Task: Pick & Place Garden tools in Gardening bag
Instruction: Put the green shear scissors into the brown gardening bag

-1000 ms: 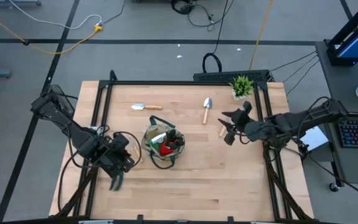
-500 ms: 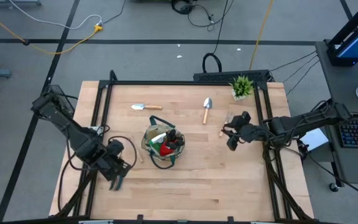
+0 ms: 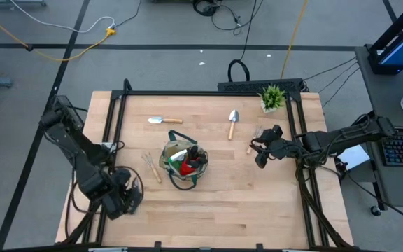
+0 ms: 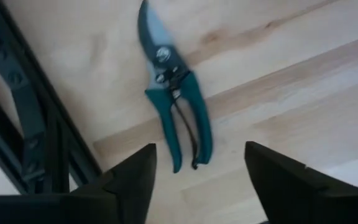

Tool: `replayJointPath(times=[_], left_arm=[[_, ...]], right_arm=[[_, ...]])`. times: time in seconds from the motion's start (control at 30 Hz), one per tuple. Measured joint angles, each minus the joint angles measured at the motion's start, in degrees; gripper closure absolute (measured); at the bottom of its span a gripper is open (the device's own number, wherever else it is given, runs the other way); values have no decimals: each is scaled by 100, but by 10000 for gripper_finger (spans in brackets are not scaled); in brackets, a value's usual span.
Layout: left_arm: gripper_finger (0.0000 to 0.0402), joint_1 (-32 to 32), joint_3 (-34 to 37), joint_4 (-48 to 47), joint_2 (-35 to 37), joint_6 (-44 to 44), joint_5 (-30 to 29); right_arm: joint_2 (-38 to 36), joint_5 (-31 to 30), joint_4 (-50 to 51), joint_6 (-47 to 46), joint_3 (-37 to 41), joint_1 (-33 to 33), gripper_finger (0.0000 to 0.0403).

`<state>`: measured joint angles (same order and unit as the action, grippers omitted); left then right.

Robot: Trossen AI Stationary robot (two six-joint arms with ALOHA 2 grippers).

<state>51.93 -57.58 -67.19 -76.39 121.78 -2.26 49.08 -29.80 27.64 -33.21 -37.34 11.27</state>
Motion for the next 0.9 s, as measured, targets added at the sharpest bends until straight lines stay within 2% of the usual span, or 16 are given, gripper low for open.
replayJointPath(times=[0.17,0.47,0.7,0.9], left_arm=[[114,185,0,43,-507,195,390],[110,373,104,187,-1014,737,526],[110,370,968,1297,-974,905,658],[117,356,1619,2267,-955,854,840]], right_arm=[[0,4,0,3,0,0,268],[0,9,0,2,0,0,268],[2,307,2,-8,0,2,268],[0,313,2,-3,0,2,268]])
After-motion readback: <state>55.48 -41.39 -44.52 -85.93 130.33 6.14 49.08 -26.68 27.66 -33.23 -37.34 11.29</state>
